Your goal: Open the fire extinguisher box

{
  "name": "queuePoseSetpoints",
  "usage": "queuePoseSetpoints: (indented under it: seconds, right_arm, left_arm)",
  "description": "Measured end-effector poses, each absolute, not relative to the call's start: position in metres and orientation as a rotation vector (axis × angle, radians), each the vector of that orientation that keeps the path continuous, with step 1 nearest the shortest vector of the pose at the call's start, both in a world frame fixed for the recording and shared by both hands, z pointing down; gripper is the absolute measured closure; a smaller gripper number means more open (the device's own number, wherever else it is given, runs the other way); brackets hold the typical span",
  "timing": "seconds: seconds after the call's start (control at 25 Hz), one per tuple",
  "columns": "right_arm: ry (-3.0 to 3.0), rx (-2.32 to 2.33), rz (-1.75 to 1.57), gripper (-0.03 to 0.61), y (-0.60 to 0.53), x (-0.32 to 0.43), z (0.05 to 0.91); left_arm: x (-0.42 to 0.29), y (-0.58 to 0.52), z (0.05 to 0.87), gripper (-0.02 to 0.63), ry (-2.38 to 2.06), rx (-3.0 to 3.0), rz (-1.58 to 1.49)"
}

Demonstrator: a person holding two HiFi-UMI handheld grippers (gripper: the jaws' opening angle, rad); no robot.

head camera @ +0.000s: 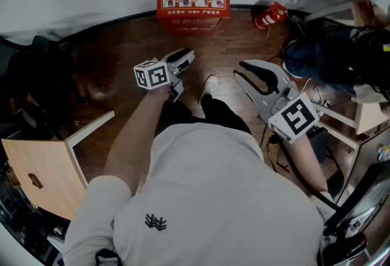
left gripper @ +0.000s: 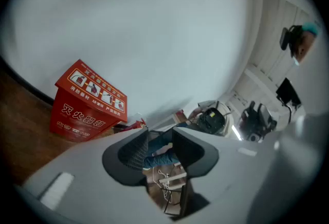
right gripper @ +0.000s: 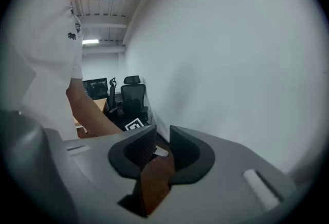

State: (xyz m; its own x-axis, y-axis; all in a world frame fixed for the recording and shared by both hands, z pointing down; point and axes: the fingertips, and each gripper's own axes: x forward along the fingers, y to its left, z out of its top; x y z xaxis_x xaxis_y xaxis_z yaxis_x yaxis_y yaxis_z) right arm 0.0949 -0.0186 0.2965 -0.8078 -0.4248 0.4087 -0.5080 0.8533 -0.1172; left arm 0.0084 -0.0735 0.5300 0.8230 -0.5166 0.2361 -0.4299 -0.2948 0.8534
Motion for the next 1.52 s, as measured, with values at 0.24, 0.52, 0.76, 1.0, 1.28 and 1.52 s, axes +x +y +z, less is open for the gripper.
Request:
queuePoseSetpoints:
  seconds: [0.24, 0.52, 0.76, 1.0, 1.28, 1.52]
  right_arm:
    - [-2.589, 0.636, 0.390, 0.497, -0.061, 0.116, 0.340]
    - [-2.445, 0.717, 0.685, 0.497, -0.075, 0.111, 0.367]
    - [-2.422, 0.695, 0.727, 0.497, -0.072, 0.096, 0.388]
    - [-2.390, 0.687, 0.773, 0.496, -0.083, 0.089, 0.389]
    - [-2.398, 0.682, 0.757, 0.497, -0.069, 0.087, 0.393]
    - [-2.404, 0.707, 0.749, 0.500, -0.075, 0.085, 0.392]
  left_arm:
    - [0.019, -0.177, 0.620, 0.474, -0.808, 1.665, -0.296]
    - [-0.007, -0.212, 0.707, 0.465, -0.912, 1.355, -0.404]
    - [-0.017, -0.230, 0.729, 0.419, -0.937, 1.270, -0.553]
    - [-0.022, -0.243, 0.735, 0.413, -0.946, 1.212, -0.598]
    - [-0.025, -0.243, 0.730, 0.442, -0.944, 1.189, -0.658]
    - [-0.027, -0.240, 0.720, 0.499, -0.937, 1.172, -0.662]
